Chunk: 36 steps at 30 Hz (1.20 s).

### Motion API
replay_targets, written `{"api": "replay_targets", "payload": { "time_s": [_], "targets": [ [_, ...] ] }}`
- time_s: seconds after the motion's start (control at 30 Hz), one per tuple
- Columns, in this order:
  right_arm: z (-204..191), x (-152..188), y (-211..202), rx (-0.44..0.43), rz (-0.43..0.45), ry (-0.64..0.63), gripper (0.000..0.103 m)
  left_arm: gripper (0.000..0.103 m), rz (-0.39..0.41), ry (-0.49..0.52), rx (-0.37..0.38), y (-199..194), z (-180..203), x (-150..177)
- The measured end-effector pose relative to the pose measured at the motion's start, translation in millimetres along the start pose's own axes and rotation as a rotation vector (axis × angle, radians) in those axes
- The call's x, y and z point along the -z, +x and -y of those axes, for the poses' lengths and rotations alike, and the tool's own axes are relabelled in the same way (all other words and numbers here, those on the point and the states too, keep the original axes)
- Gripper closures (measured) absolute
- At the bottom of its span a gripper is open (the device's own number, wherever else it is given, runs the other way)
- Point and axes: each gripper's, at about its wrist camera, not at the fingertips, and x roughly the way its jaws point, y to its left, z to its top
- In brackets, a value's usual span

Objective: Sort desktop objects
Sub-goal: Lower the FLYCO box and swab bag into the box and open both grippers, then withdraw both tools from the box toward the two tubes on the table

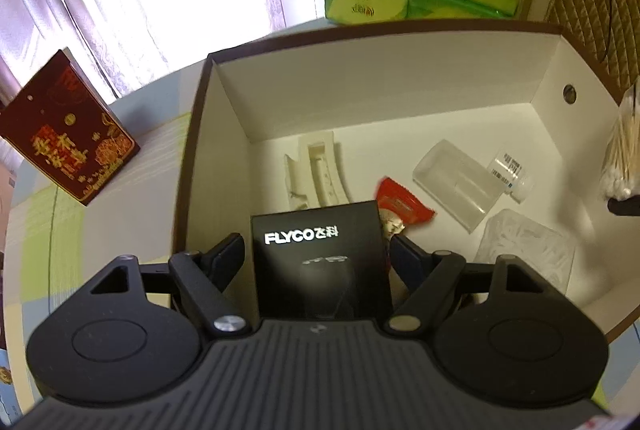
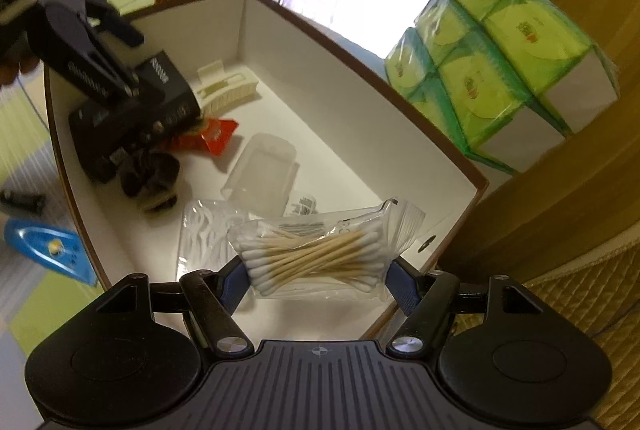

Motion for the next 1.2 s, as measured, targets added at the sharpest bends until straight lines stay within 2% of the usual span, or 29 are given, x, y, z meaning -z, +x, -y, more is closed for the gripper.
{"api": "replay_targets", "payload": {
  "time_s": [0.3, 0.47, 0.53, 0.8, 1.0, 1.2],
  "targets": [
    [-5, -1, 10, 0.016, -0.042, -0.126, 0.033, 0.027, 0.015, -0.013, 0.028, -15, -3, 7],
    [-6, 1, 12, 0.060, -0.033, -0.225, 0.015, 0.026, 0.010, -0.014, 0.032, -19, -4, 13],
    [-6, 1, 11, 0.087, -0.031, -0.241, 0.013, 0.026, 0.010, -0.016, 0.038, -20, -4, 15],
    [-1, 1, 1, 0.054, 0.007, -0.195, 0.010, 0.022, 0.001, -0.009, 0.048, -23, -2, 15],
    [-3, 3, -6, -0.015, 0.039, -0.139, 0.009, 0.020, -0.001, -0.006, 0.051, -25, 1, 14],
    [-7, 4, -13, -0.045, 0.063, -0.073, 0.009, 0.018, -0.005, -0.007, 0.050, -30, 4, 15]
  ]
}}
